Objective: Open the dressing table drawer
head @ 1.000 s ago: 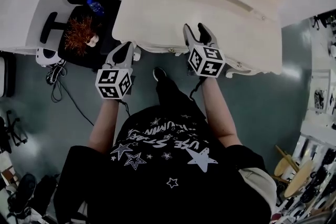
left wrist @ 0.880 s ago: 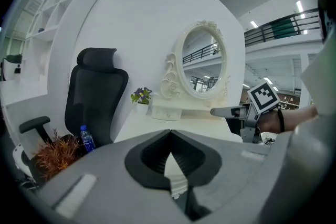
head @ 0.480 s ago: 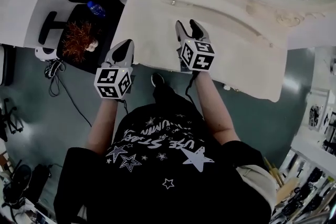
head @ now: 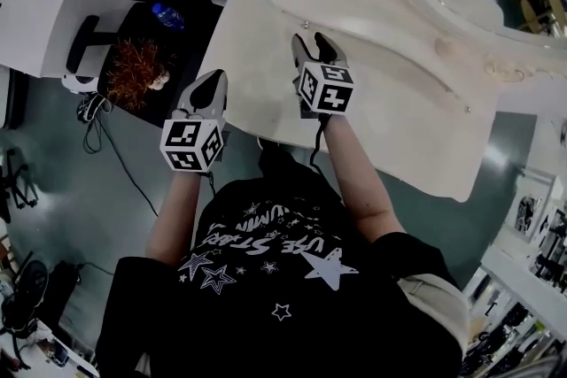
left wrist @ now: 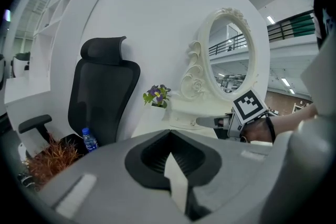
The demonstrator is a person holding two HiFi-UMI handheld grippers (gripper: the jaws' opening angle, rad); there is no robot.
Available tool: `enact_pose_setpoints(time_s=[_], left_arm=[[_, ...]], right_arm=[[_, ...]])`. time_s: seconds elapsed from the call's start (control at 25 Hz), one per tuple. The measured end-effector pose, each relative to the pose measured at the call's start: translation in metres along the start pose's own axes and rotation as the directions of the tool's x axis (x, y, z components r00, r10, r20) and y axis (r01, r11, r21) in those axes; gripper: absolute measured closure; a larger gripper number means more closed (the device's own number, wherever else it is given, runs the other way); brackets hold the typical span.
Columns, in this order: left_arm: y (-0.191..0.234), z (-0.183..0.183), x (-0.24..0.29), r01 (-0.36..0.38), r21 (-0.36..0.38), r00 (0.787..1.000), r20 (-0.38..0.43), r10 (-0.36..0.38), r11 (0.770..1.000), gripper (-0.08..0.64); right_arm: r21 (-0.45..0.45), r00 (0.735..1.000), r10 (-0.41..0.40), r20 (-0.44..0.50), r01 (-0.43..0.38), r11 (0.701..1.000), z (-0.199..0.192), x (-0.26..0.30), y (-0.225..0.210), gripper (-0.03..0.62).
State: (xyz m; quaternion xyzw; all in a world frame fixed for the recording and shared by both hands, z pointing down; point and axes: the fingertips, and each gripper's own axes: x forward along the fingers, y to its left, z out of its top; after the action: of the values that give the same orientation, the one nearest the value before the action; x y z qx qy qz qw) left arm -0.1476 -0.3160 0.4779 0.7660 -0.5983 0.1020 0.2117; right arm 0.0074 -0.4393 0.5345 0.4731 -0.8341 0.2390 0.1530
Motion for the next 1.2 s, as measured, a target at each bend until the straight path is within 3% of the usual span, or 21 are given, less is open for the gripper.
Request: enact_pose_setpoints(time_s=[0.56, 0.76, 1.2], left_arm=[[0.024, -0.007, 0.007, -0.058, -0.017, 0.997, -0.044, 0.058, 0.998, 0.558], [0.028, -0.003, 0.009, -0.02, 0.004, 0.998, -0.051, 0.02, 1.0, 0.558], [0.037, -0.006, -0.001, 0.076, 0.042, 0.993, -0.09, -0.072, 0.996, 0.558]], right_arm=[[0.054, 0.991, -0.102, -0.092, 0.107, 0.993, -0.018, 0.046, -0.012, 0.405], [0.091, 0.979, -0.177, -0.098, 0.186, 0.978, -0.018, 0.048, -0.019, 0.472], [0.094, 0.972, -0.212, -0.097, 0.221, 0.971, -0.022, 0.043, -0.016, 0.474]])
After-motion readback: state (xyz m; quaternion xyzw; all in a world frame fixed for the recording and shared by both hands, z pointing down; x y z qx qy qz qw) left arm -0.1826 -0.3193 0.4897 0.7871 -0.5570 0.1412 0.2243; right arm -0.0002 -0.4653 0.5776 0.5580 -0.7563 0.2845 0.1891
